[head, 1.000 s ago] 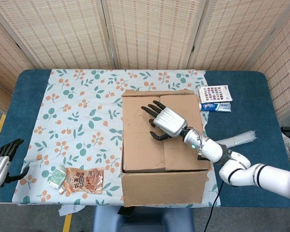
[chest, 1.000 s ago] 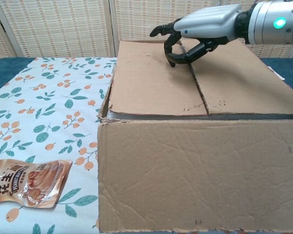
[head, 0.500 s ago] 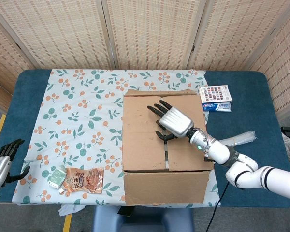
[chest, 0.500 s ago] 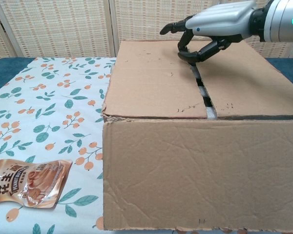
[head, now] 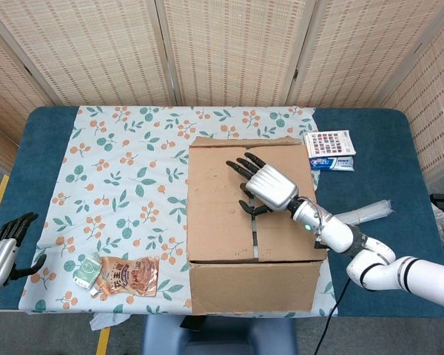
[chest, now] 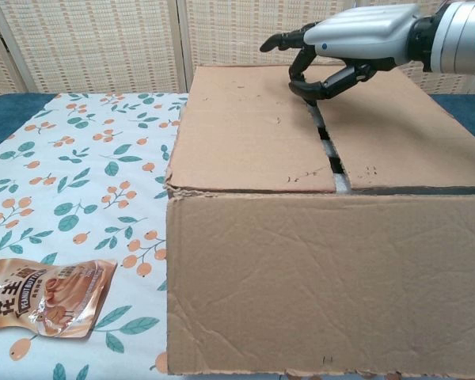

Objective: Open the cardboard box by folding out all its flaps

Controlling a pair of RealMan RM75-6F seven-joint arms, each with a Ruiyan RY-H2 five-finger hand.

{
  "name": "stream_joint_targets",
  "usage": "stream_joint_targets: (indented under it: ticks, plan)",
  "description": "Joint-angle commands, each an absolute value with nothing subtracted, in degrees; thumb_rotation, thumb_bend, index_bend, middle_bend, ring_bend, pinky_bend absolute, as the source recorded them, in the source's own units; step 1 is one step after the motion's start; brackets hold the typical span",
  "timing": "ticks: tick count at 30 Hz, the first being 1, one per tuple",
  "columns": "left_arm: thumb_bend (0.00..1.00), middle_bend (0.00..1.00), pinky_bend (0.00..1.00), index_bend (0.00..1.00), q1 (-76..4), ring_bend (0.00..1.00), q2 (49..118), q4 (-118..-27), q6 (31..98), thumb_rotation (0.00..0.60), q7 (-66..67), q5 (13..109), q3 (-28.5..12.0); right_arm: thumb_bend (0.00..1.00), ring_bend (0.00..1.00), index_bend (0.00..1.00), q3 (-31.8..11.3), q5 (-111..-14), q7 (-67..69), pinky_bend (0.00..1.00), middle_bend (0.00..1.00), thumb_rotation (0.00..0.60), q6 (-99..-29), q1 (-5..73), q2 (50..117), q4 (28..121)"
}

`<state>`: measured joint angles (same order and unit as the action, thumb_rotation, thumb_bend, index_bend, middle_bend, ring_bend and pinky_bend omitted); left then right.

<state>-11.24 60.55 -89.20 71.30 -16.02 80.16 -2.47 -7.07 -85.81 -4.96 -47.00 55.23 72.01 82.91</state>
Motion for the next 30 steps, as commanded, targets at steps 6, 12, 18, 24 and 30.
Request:
stream_joint_targets:
  ticks: [6,12,18,24,30]
  plan:
    - [0.42,0.08,0.0,0.0,-11.15,0.0,60.42,-89.26,71.5,0.6,-16.16,80.41,-2.39,0.59,0.01,0.54,-7.23,-85.26,-5.16,0.0,0.0,0.128,-45.91,55.9,73.44,81.67]
    - [0.42,0.08,0.0,0.0,-11.06,0.0,60.31,-89.29,71.6,0.6,-16.49,80.46,-2.38,0.59,0.04,0.51,-7.2,-85.03,-5.62,0.0,0.0,0.127,-45.62,56.04,73.53,81.51]
    - [0.42,0.08,0.0,0.0,-11.12,0.0,60.43,-89.24,71.52,0.6,-16.13,80.37,-2.41,0.59,0.01,0.51,-6.35,-84.48,-7.18,0.0,0.0,0.127,-45.72,54.78,70.71,83.42]
    - [0.42,0.08,0.0,0.0,-11.22,0.0,60.66,-89.55,71.47,0.6,-14.99,80.26,-2.4,0.59,0.0,0.53,-5.84,-83.71,-7.37,0.0,0.0,0.126,-45.56,53.82,69.6,84.03]
    - [0.42,0.08,0.0,0.0,-11.34,0.0,60.71,-89.46,71.05,0.6,-14.79,79.86,-2.45,0.59,0.0,0.53,-6.33,-84.31,-6.27,0.0,0.0,0.127,-48.05,52.6,68.09,84.88]
